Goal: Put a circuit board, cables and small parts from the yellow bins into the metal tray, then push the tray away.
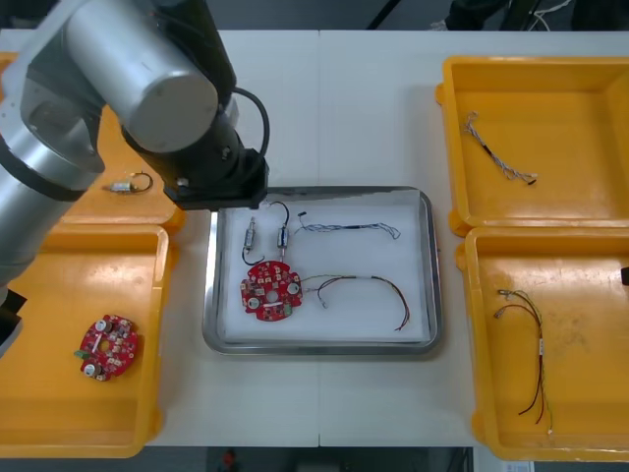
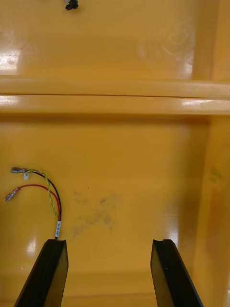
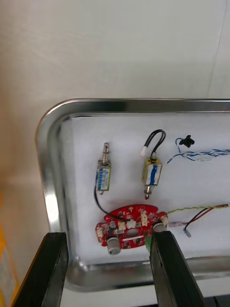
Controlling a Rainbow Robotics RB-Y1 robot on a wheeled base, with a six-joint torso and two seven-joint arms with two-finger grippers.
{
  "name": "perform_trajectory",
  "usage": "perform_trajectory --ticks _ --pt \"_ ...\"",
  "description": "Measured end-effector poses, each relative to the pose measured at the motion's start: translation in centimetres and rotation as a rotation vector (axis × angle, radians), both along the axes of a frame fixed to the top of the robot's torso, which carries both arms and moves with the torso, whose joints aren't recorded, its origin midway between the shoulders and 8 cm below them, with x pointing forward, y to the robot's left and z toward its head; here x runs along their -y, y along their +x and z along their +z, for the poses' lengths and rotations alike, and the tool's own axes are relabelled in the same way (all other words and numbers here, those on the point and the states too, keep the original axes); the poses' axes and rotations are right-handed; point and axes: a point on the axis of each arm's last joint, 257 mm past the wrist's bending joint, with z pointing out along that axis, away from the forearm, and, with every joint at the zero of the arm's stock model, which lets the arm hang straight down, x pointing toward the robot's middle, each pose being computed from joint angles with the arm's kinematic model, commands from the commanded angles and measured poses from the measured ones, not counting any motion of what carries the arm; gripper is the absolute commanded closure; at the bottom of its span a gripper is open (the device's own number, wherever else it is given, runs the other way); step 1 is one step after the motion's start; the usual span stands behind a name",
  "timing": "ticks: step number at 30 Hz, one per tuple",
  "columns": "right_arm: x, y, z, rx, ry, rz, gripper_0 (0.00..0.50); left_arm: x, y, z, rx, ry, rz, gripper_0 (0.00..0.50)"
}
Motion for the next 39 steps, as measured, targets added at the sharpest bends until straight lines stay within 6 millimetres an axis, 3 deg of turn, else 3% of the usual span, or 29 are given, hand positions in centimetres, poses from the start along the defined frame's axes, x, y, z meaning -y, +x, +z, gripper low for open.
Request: perform_trajectory --ticks 5,11,18,30,39 --pt "-0.1 0.0 0.2 0.006 -0.004 0.005 0.000 -3.1 -0.6 2.4 -0.023 -0.014 0.030 0.000" --pt "-1.5 0.0 1.3 0.032 -0.026 0.059 0.000 -6.3 0.2 6.1 0.033 -0.020 -0.052 0.000" --pt "-5.9 -0.4 1.5 -0.008 -0.045 0.263 0.000 -10.8 0.7 8.8 0.102 0.029 -0.127 0.000" --pt "-16.5 -0.1 1.5 -0.068 -0.105 0.667 0.000 -19.8 -1.6 8.0 0.093 0.031 0.018 0.000" --pt "-24.2 -0.8 1.2 -0.089 -0.242 0.952 0.000 -24.7 -4.2 6.0 0.079 0.123 -0.097 0.000"
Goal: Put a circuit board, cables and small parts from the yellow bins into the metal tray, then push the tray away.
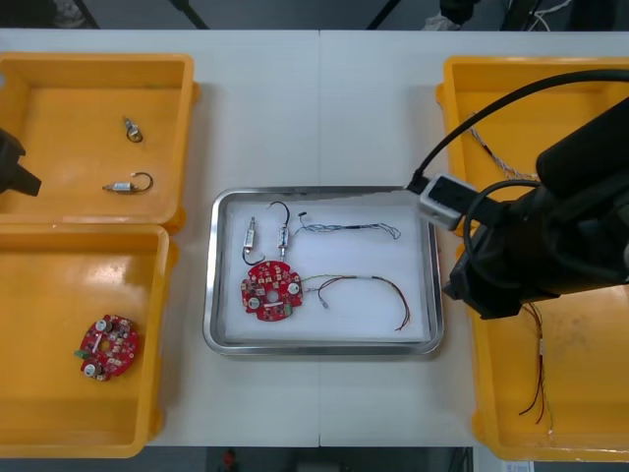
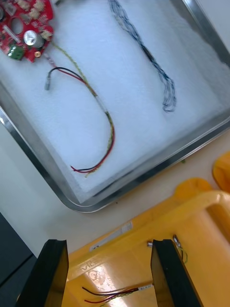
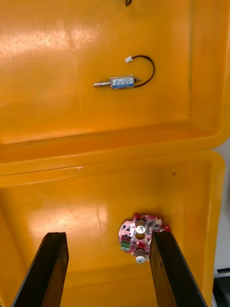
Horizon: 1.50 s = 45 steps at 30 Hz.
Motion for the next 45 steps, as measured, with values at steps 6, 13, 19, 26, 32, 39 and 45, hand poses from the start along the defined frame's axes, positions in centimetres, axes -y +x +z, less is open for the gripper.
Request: perform_trajectory --ticks 6,13,19,26,32,39,45 --pt "-3.3 -0.7 -1.6 0.030 -0.118 0.137 0.000 -2.0 -1.6 -1.0 -0.007 -0.011 0.048 0.000" --pt "-7.0 -2.3 -5.1 -0.014 -0.212 0.274 0.000 -3.3 -3.5 -3.0 -0.048 -0.008 0.077 0.000" --pt "-12.0 -2.8 -7.0 0.018 -0.181 0.383 0.000 -3.6 -4.9 -4.6 -0.085 0.006 0.079 0.000" --pt "-15.0 -3.2 -9.4 0.069 -0.256 0.577 0.000 -3.9 -5.4 -4.1 -0.068 0.000 0.086 0.000" --pt "-16.0 -3.4 -11.6 0.050 -0.305 0.621 0.000 -4.5 -5.8 -3.3 -0.040 -0.007 0.100 0.000" --pt "-16.1 -3.2 -13.7 0.070 -0.349 0.635 0.000 -4.6 -6.0 -3.1 -0.034 -0.008 0.102 0.000" --pt "-15.0 -2.6 -15.0 0.074 -0.402 0.626 0.000 -4.4 -6.0 -3.1 -0.035 -0.011 0.097 0.000"
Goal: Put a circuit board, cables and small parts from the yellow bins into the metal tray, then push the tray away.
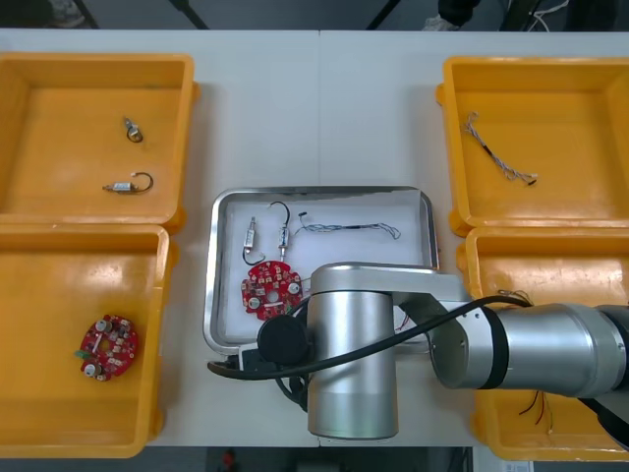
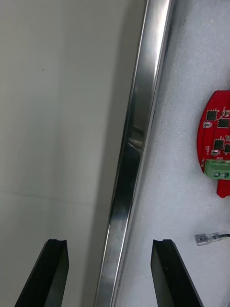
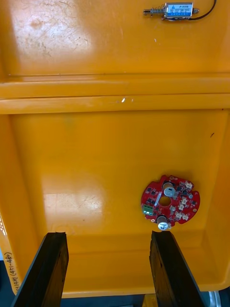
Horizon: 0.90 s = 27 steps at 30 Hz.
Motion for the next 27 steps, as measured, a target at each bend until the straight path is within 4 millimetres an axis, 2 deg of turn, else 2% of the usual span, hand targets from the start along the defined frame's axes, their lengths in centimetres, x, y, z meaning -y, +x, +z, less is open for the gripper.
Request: perform_trajectory --ticks 9,19,21,23,25,26,27 --pt "0.7 0.7 -1.4 -0.006 -0.032 -0.028 0.000 0.1 0.0 0.0 0.000 -0.002 -0.003 0.000" --pt "0.7 1.2 -1.9 0.010 -0.042 -0.033 0.000 0.0 0.0 0.0 0.001 0.001 0.001 0.000" --pt "0.7 1.4 -1.9 0.016 -0.043 -0.036 0.049 -0.1 0.0 0.0 0.002 0.004 0.003 0.000" --pt "0.7 1.7 -1.9 0.023 -0.043 -0.038 0.152 -0.2 0.0 0.0 0.002 0.007 0.006 0.000" --pt "0.6 1.8 -1.9 0.028 -0.043 -0.039 0.188 -0.2 0.1 0.0 0.003 0.008 0.007 0.000" --pt "0.6 1.8 -1.9 0.028 -0.042 -0.038 0.188 -0.3 0.1 0.0 0.003 0.008 0.007 0.000" --pt "0.6 1.8 -1.9 0.028 -0.041 -0.038 0.286 -0.3 0.1 0.0 0.003 0.009 0.008 0.000"
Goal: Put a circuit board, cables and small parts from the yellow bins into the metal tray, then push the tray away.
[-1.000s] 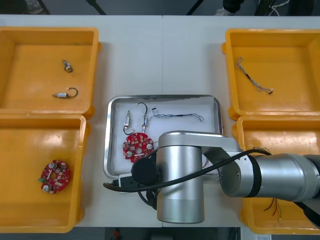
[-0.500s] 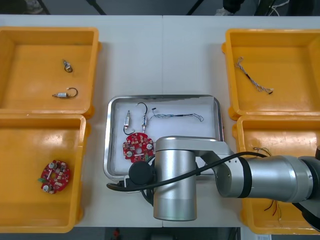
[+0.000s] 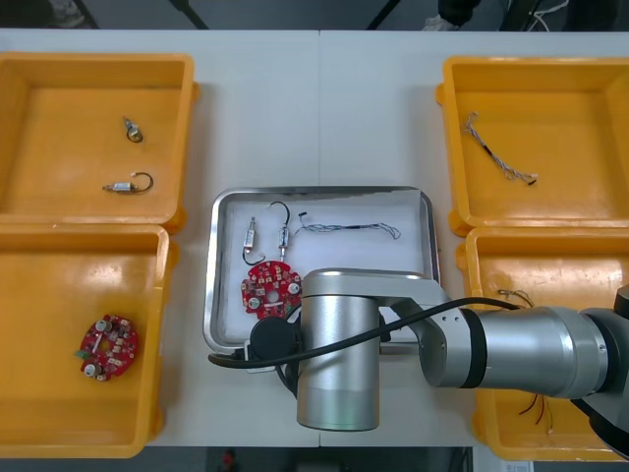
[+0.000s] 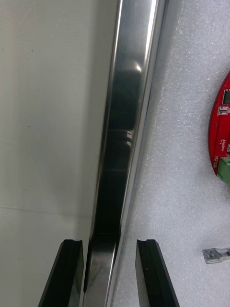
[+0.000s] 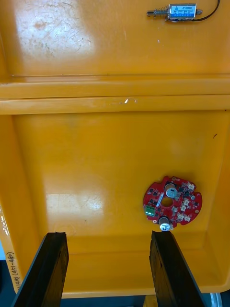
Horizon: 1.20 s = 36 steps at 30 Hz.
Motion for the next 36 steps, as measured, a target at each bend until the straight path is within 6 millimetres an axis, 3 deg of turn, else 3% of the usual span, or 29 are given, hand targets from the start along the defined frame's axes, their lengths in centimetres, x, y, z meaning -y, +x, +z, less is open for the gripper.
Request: perform_trajectory --ticks 1,4,8,14,25,36 --pt "0.0 0.0 0.0 0.000 0.000 0.000 0.350 0.0 0.0 0.0 0.000 0.001 0.001 0.000" --pt "0.0 0.0 0.0 0.001 0.000 0.001 0.442 -0.1 0.0 0.0 0.001 0.003 0.003 0.000" --pt "0.0 0.2 0.1 0.008 0.000 0.001 0.491 -0.1 0.0 0.0 0.001 0.004 0.004 0.000" --pt "-0.1 0.5 0.3 0.020 0.000 0.002 0.500 -0.1 0.0 0.0 0.001 0.004 0.004 0.000" --pt "-0.6 2.9 2.3 0.113 -0.001 0.019 0.500 -0.1 0.0 0.0 0.001 0.004 0.004 0.000" --pt "-0.7 7.6 5.3 0.241 -0.017 0.010 0.500 -0.1 0.0 0.0 0.001 0.004 0.004 0.000"
